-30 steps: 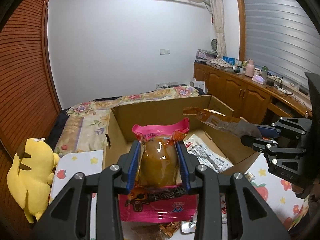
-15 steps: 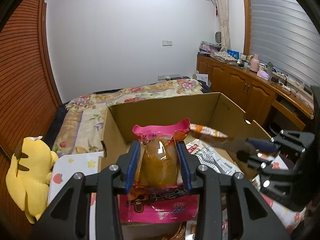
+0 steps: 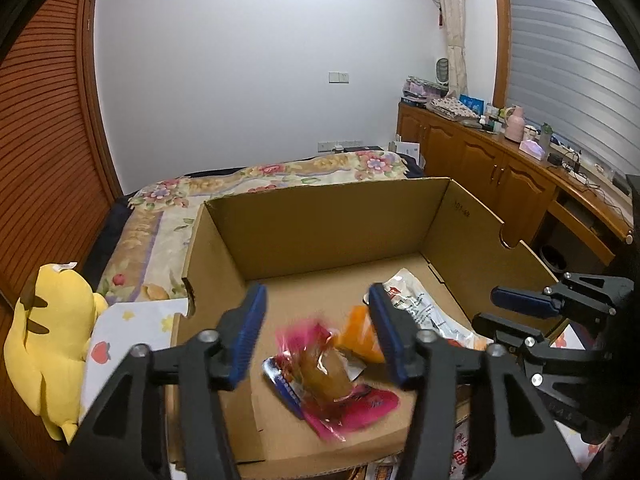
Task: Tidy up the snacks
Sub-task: 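Carry both packs over the box and open both grippers to drop them inside, then move both tools back toward the wafer bar and remaining snacks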
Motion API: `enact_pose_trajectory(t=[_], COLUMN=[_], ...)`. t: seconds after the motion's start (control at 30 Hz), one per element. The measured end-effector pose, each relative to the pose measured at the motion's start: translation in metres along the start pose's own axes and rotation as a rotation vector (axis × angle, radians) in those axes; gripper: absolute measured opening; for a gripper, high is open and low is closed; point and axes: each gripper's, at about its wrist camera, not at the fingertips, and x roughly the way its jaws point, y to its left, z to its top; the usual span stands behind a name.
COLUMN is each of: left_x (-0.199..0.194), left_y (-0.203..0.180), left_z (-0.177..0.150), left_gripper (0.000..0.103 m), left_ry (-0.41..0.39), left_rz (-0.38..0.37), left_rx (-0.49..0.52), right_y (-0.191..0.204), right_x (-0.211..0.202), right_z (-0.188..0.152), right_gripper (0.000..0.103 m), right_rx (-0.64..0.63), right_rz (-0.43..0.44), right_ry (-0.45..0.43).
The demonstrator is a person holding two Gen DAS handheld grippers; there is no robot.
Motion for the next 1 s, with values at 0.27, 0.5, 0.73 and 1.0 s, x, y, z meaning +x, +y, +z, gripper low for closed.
enact_pose_trajectory(t=[0.27,0.5,0.73,1.0], left_x=[-0.016,-0.04,-0.066,-0.083], left_y=[0.001,0.004,0.007,0.022], left_z=[-0.011,-0.027,-0.051,-0.092], left_gripper=[0.078,0.087,0.103,0.103], left_ry=[-0.043,-0.085,-0.121,-0.095], left_rz=[0.001,-0.025,-0.051,-0.063], left_rx=[0.015,0.01,-0.005,-0.045], right_y=[-0.008,-0.016,-0.016,-0.028], right_x=[-0.001,-0.028,-0.067,-0.089], right_z=[-0.003,-0.015,-0.033,-0.07], right_gripper=[0.05,0.09,0.101,0.102], right_rx=[0.051,0.112,0.153,0.158], right_rz=[0.0,0.017,0.047,0.021], right_ry=[-0.019,-0.129,-0.225,-0.213])
